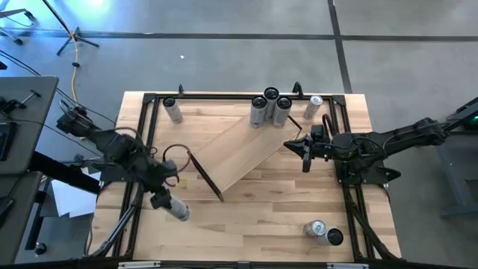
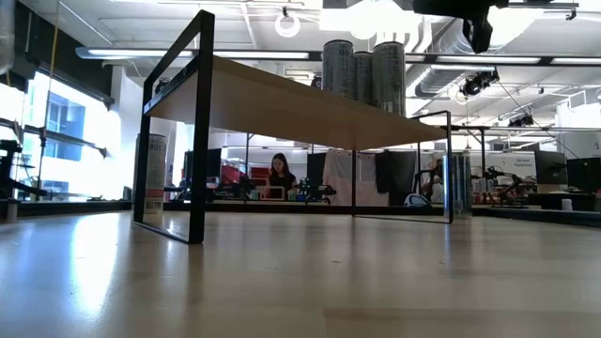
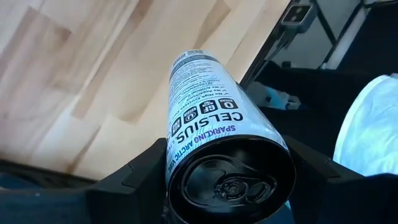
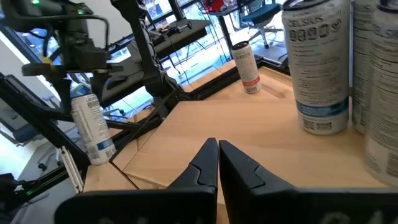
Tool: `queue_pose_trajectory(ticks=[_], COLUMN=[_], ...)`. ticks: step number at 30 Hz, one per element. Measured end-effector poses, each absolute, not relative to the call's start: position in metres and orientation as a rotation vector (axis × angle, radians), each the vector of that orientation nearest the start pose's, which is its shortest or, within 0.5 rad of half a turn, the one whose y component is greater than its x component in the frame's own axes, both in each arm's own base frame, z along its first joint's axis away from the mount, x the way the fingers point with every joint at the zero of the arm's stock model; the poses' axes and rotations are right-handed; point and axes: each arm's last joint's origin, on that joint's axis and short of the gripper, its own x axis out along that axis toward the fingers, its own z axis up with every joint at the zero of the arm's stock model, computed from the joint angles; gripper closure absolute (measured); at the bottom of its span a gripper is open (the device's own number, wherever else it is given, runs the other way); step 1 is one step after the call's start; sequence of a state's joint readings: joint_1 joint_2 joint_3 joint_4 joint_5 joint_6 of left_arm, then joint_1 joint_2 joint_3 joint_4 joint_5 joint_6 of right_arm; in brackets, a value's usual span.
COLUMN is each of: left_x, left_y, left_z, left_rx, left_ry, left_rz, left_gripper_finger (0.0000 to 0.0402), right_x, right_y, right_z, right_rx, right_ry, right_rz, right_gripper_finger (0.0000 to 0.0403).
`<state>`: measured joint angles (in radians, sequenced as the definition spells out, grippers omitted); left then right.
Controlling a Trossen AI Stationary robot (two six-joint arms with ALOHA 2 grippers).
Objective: Place canned beverage on shelf
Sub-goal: Put the white-blue soda can on the shelf and align it with the other white-blue soda can
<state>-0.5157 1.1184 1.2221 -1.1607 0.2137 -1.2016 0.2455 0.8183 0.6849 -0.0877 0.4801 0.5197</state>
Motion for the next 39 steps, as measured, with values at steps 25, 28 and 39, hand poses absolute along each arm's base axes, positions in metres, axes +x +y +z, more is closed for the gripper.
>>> queue_pose_trajectory(ticks=[25,28,39], left_x=[0.163,0.163,0.168], left_y=[-0.084,-0.085,-0.086], left_z=[0.342,0.344,0.378], left_rx=[-0.880,-0.901,-0.901], left_ry=[1.368,1.396,1.207], left_rz=[-0.009,-0.049,-0.169], left_gripper_finger=[0.0186,0.0186,0.0186], right_x=[0.212,0.213,0.213], right_y=[0.041,0.041,0.041], right_z=[0.302,0.307,0.308], right_rx=[0.384,0.364,0.355], right_ry=[0.036,-0.008,-0.013], right_rz=[-0.225,-0.203,-0.198], right_gripper_finger=[0.0402,0.0402,0.0402])
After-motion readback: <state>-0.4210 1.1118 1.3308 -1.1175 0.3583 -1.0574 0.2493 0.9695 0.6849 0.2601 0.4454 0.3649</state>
